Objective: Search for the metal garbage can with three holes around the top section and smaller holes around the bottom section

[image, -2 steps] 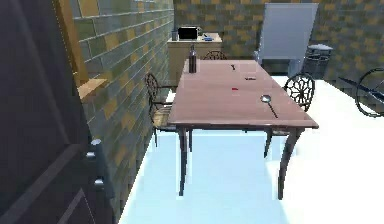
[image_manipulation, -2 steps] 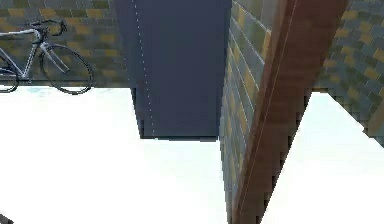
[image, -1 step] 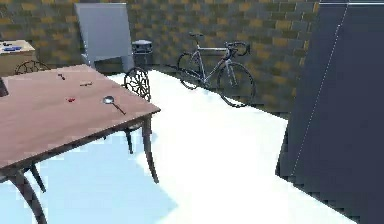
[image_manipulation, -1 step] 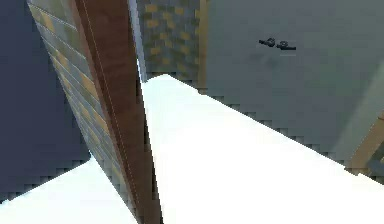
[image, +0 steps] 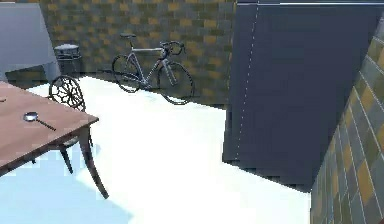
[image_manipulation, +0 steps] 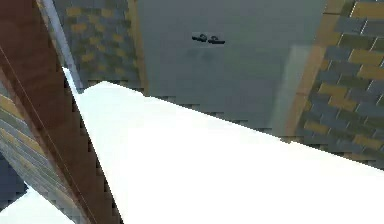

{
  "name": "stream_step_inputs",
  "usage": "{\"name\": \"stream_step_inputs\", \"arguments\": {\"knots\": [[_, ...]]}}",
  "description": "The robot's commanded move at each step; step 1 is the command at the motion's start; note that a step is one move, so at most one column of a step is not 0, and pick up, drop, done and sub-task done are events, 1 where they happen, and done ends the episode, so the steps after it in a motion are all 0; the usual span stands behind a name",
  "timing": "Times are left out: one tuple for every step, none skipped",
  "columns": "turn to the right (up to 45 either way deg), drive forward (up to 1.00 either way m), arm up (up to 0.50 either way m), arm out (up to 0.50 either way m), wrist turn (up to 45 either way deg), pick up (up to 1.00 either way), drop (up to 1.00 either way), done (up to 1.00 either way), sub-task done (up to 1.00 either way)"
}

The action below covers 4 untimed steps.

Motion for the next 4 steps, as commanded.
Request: {"name": "stream_step_inputs", "arguments": {"knots": [[0.0, 0.35, 0.0, 0.0, 0.0, 0.0, 0.0, 0.0, 0.0], [-12.0, 0.0, 0.0, 0.0, 0.0, 0.0, 0.0, 0.0, 0.0], [0.0, 0.85, 0.0, 0.0, 0.0, 0.0, 0.0, 0.0, 0.0], [-3.0, 0.0, 0.0, 0.0, 0.0, 0.0, 0.0, 0.0, 0.0]]}}
